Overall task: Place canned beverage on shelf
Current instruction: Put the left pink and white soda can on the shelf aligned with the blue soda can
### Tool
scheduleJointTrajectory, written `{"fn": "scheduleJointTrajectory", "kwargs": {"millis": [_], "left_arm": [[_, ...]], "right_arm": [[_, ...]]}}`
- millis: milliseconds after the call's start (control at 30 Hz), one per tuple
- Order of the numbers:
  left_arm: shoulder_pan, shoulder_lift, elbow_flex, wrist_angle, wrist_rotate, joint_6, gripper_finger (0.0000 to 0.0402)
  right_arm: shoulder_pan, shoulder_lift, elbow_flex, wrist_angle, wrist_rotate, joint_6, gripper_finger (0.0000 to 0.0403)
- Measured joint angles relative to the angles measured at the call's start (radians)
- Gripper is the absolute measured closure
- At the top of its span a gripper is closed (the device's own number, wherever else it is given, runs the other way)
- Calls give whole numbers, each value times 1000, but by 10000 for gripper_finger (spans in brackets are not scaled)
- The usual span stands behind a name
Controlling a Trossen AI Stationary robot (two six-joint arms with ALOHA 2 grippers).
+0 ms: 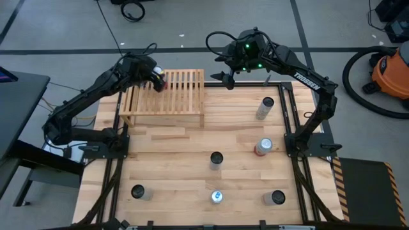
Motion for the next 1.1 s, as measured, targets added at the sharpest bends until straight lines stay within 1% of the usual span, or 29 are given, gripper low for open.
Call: {"fn": "scheduleJointTrajectory", "kwargs": {"millis": [333,500,667,1000,1100], "left_arm": [[46,3,2,7,-2,-3,88],[56,38,5,9,-7,-10,88],[56,62,8,48,0,-2,87],[55,64,61,-51,7,-3,87],[55,64,61,-53,7,-7,87]], "right_arm": [[0,0,0,1,0,0,37],[0,0,0,1,0,0,37],[0,0,0,0,0,0,37],[8,0,0,-2,-2,-2,37],[8,0,0,0,-2,-2,37]]}}
